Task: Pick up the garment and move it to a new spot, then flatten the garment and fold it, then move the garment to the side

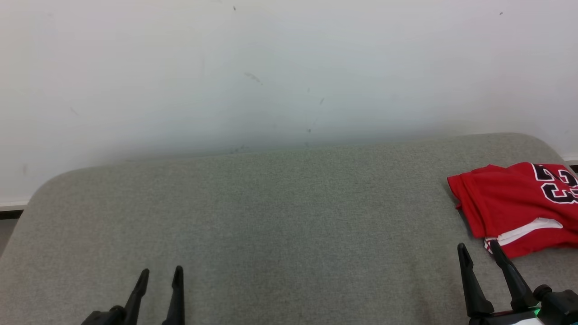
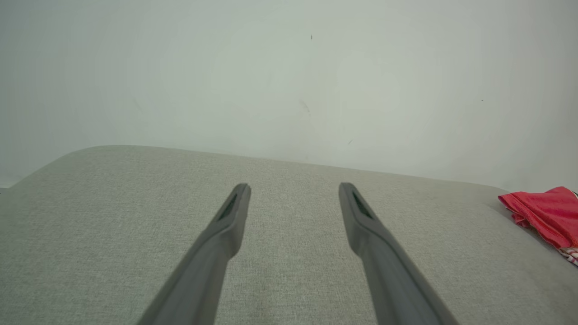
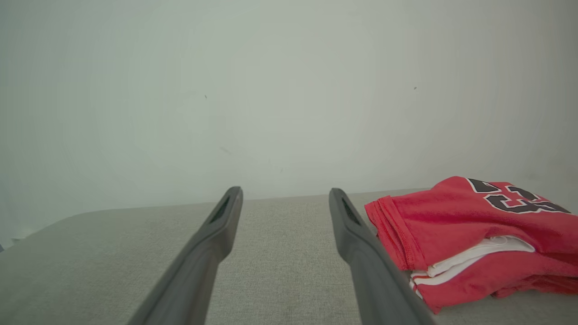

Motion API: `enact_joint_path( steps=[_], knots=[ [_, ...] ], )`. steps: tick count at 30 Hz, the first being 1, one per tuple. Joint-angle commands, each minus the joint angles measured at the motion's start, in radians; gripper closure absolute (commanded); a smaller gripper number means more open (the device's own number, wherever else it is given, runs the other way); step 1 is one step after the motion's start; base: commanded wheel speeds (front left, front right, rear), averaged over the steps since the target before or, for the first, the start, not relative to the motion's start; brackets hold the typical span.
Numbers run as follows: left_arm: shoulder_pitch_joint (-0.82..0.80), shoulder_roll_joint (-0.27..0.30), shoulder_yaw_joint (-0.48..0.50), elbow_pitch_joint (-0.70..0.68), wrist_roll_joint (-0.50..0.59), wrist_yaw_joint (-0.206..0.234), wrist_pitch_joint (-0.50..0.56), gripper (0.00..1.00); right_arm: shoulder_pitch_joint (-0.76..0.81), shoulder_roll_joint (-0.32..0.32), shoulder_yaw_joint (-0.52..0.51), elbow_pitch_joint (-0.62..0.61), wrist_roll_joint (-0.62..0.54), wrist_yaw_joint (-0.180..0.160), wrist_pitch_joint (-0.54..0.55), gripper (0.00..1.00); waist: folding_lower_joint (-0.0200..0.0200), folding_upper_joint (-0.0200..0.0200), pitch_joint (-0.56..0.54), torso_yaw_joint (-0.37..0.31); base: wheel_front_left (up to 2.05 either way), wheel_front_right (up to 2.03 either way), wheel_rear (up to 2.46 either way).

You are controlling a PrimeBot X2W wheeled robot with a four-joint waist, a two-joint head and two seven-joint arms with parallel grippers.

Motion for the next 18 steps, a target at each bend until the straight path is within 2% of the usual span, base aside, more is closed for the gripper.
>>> enact_joint_path(
  steps=[1, 3, 4, 9, 18],
  knots=[
    [-0.005, 0.003, -0.001, 0.001, -0.006, 0.004, 0.000, 0.00, -0.009, 0.000, 0.001, 0.003, -0.004, -0.002, -0.003, 0.00, 0.0000, 0.0000, 0.000, 0.001, 0.00, 0.00, 0.00],
    [-0.004, 0.003, -0.006, 0.007, -0.014, 0.002, 0.000, 0.00, -0.009, 0.000, 0.003, 0.005, -0.001, -0.002, -0.003, 0.00, 0.0000, 0.0000, 0.000, 0.003, 0.00, 0.00, 0.00],
    [-0.001, 0.000, -0.008, 0.007, -0.006, 0.001, 0.000, 1.00, 0.000, 0.003, 0.004, 0.004, 0.001, 0.000, 0.000, 1.00, 0.0000, 0.0000, 0.000, 0.003, 0.00, 0.00, 0.00],
    [0.016, -0.008, -0.009, 0.050, -0.021, 0.001, 0.009, 1.00, 0.026, 0.015, 0.009, 0.039, 0.016, 0.000, 0.010, 1.00, 0.0000, 0.0000, 0.000, 0.004, 0.00, 0.00, 0.00],
    [-0.005, -0.006, 0.006, 0.049, -0.192, -0.001, 0.056, 1.00, 0.013, 0.025, -0.022, 0.041, 0.164, 0.000, 0.053, 1.00, 0.0000, 0.0000, 0.006, 0.010, 0.00, 0.00, 0.00]
  ],
)
